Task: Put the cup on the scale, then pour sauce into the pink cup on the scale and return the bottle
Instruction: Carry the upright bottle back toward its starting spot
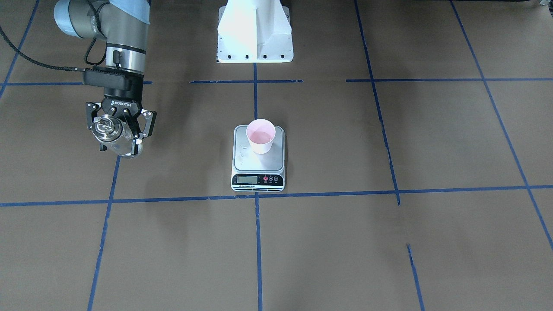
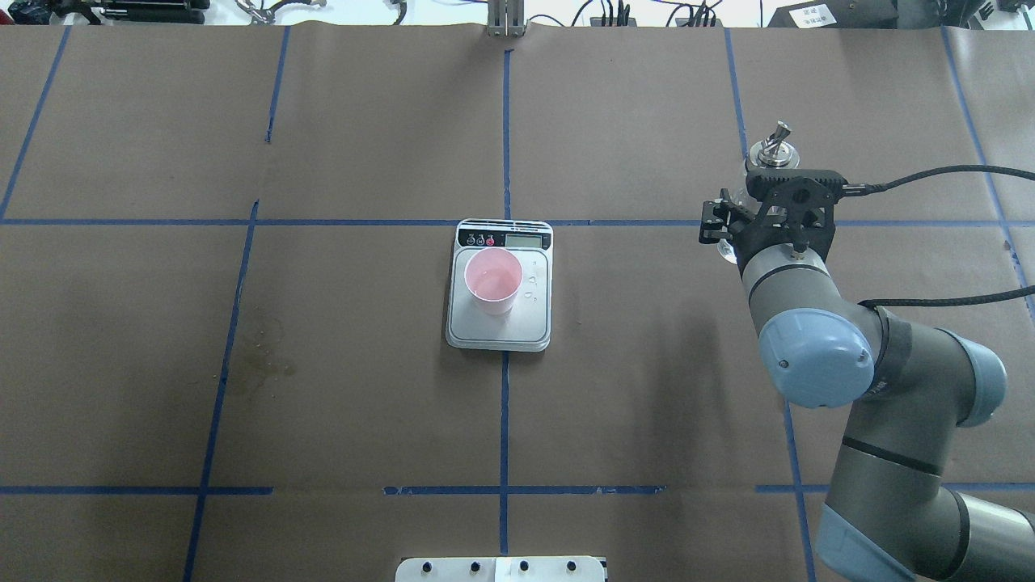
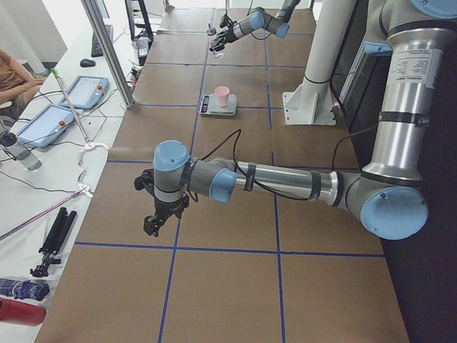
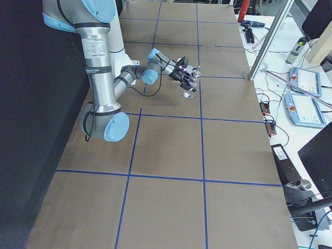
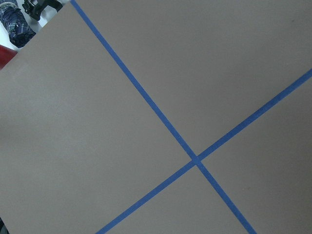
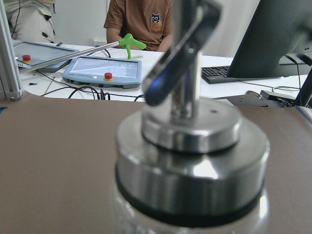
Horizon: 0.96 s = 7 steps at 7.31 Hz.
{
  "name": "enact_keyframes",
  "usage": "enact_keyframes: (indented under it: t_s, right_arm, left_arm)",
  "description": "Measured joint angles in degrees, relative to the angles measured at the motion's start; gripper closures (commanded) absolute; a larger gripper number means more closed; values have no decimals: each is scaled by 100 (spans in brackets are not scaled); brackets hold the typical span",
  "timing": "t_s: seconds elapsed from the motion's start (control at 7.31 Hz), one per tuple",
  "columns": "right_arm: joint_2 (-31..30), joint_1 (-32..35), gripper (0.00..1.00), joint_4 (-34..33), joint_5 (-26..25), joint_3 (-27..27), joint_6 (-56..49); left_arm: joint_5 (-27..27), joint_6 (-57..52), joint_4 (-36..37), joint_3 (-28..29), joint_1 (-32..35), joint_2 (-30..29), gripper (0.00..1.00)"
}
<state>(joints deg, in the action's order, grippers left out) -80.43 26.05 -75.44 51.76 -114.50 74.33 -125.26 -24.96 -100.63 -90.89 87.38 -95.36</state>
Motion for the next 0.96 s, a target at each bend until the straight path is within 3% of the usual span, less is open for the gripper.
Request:
enact_keyframes:
  t_s: [0.55, 0.96]
  right_arm:
    - [-492, -3, 100, 1134, -235, 238, 252]
    - [-627, -88, 100, 1924, -636, 884, 449]
  left_arm:
    - [-502, 76, 1128, -39, -1, -3, 0]
    - [-592, 71, 1404, -97, -1, 0, 0]
